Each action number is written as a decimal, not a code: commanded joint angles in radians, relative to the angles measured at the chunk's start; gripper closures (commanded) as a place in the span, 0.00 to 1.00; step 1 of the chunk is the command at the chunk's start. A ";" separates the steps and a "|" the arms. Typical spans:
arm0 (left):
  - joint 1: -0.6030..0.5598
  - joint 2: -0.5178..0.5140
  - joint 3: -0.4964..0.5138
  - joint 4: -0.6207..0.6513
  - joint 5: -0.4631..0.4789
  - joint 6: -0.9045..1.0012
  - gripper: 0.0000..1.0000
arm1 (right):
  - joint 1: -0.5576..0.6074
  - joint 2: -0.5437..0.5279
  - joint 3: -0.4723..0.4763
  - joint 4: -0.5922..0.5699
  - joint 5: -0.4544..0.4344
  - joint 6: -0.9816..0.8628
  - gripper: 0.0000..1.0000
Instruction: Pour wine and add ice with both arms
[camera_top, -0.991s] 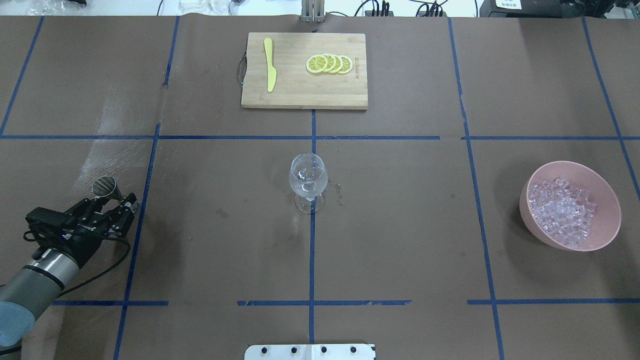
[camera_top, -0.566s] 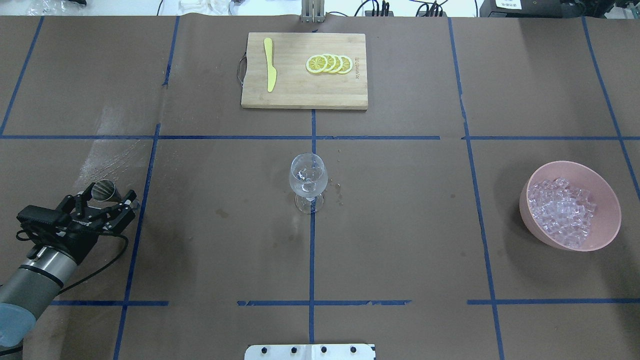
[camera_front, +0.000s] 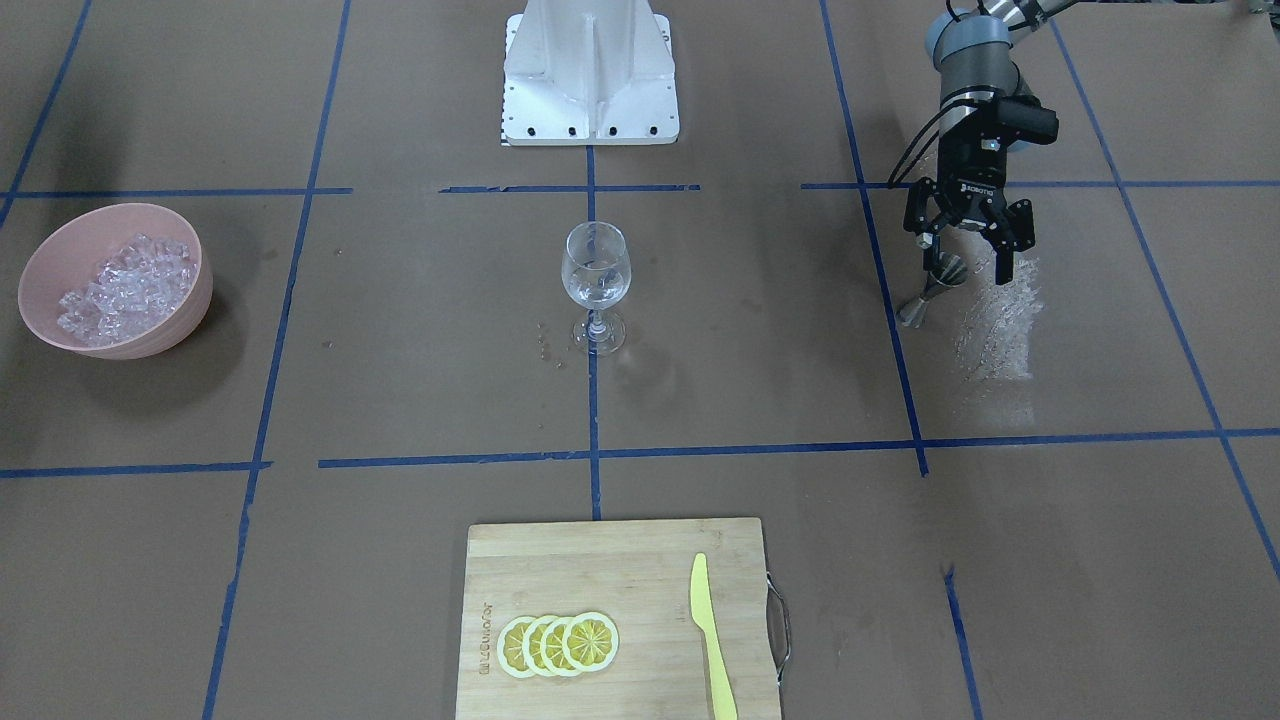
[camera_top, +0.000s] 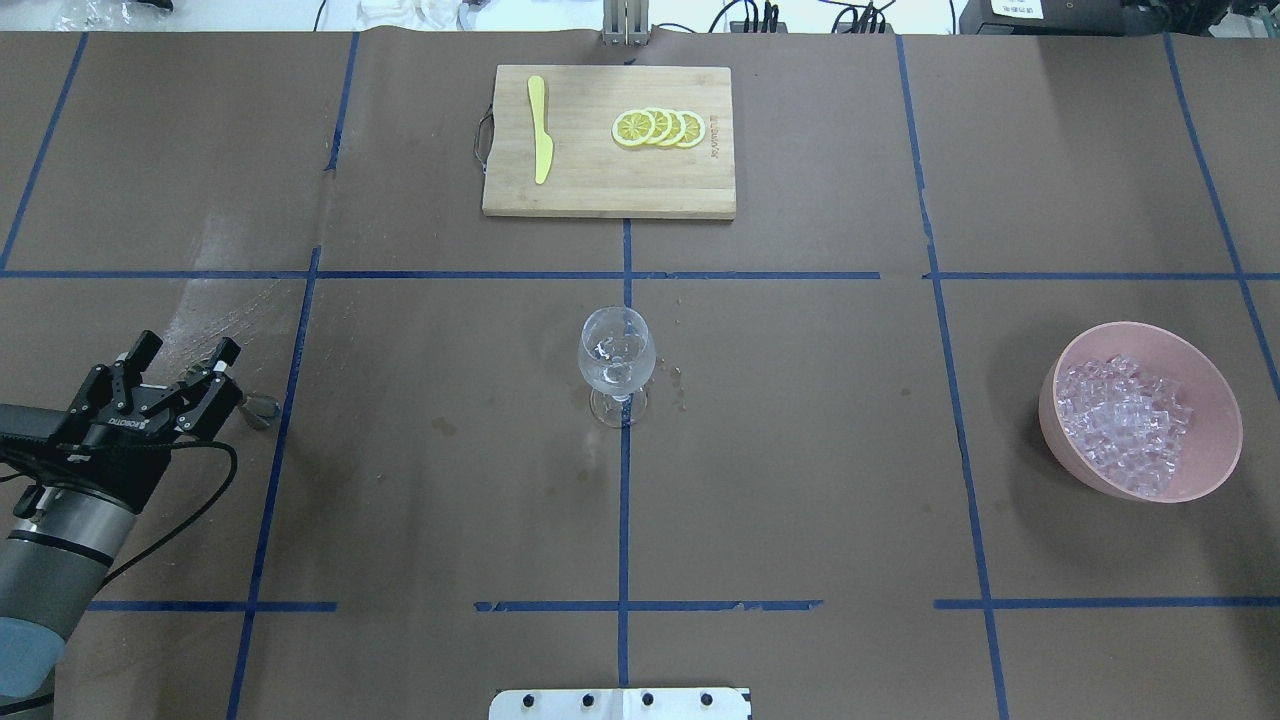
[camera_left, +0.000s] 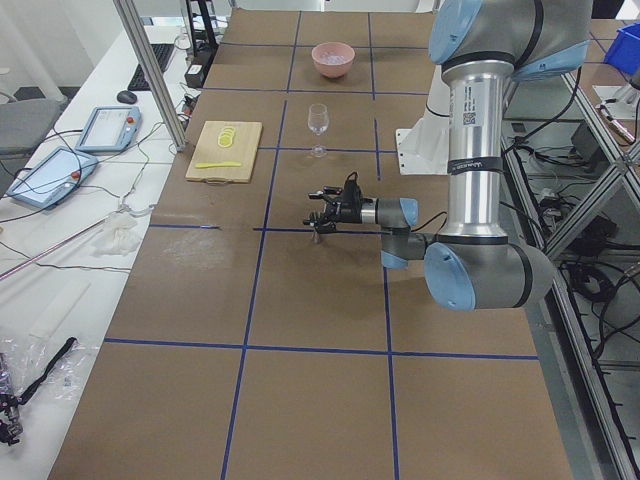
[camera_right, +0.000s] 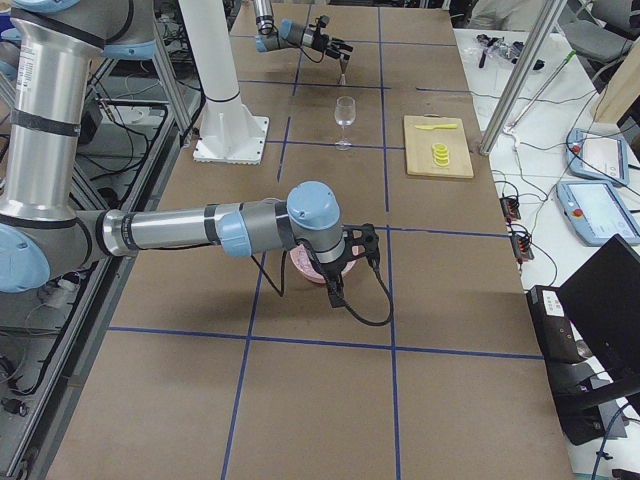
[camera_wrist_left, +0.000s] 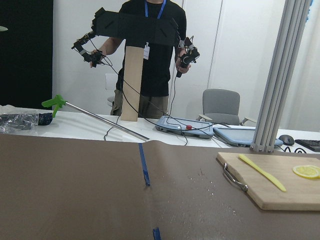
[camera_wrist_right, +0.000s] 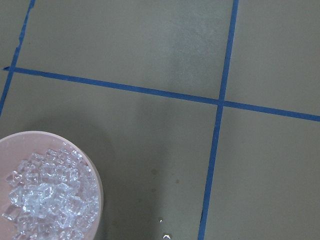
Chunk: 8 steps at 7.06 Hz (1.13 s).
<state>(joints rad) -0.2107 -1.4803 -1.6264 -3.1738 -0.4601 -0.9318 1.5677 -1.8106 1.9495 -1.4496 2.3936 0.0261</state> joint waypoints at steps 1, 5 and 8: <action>-0.031 0.018 -0.049 -0.028 -0.144 0.082 0.01 | 0.000 0.000 0.000 0.000 -0.001 0.000 0.00; -0.656 -0.007 -0.062 0.207 -0.998 0.403 0.01 | 0.000 0.000 0.002 0.000 -0.001 0.000 0.00; -0.961 -0.084 -0.091 0.594 -1.312 0.644 0.00 | 0.000 0.000 -0.001 0.000 -0.001 -0.002 0.00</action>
<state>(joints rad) -1.0657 -1.5485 -1.7026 -2.7273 -1.6653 -0.3900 1.5677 -1.8101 1.9490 -1.4496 2.3930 0.0251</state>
